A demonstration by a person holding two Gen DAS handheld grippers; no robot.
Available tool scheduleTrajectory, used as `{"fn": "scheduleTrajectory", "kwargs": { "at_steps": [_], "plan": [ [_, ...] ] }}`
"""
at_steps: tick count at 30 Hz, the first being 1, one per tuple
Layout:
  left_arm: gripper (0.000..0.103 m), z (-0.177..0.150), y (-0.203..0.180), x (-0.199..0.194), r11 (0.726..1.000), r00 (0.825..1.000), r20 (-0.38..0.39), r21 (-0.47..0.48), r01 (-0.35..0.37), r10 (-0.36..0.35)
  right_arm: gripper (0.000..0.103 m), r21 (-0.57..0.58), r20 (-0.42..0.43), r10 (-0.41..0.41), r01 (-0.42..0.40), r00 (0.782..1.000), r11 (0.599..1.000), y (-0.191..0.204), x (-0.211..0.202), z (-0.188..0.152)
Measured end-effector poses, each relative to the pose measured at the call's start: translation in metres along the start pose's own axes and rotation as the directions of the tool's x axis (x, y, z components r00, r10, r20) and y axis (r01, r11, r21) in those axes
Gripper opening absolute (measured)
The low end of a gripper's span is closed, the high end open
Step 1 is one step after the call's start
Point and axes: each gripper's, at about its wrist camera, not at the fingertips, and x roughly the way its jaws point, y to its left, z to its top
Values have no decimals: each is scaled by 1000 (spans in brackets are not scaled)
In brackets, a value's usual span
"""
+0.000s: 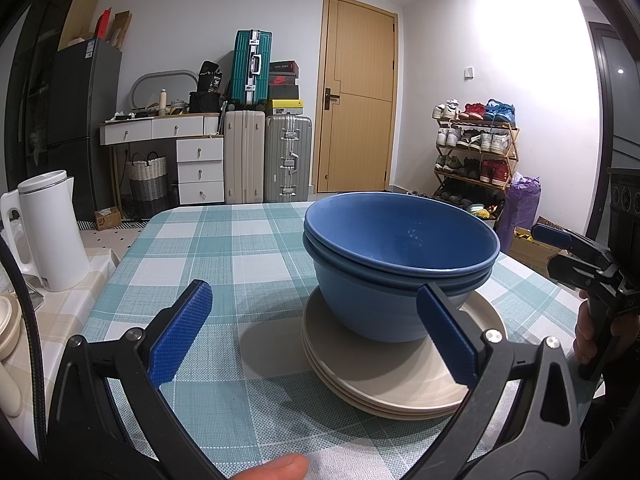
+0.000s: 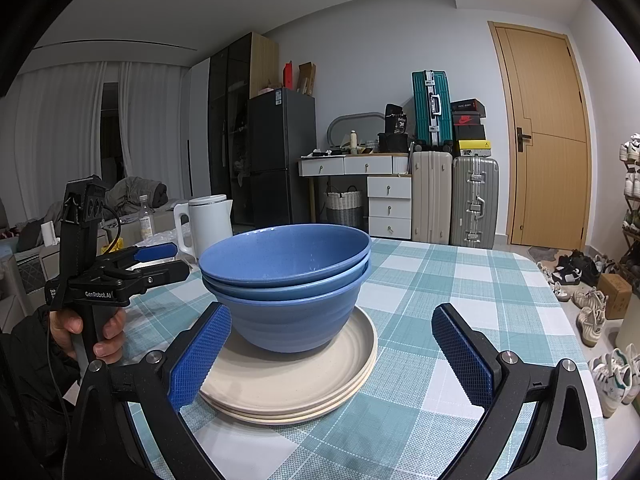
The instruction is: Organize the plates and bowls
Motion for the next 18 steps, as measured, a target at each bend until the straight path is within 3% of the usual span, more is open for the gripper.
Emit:
{"fn": "scheduleTrajectory", "kwargs": {
  "at_steps": [18],
  "plan": [
    [102,-1,0,0,1000,1000,1,0,0,0,102,0,-1,0,0,1000,1000,0,0,0]
  ]
}}
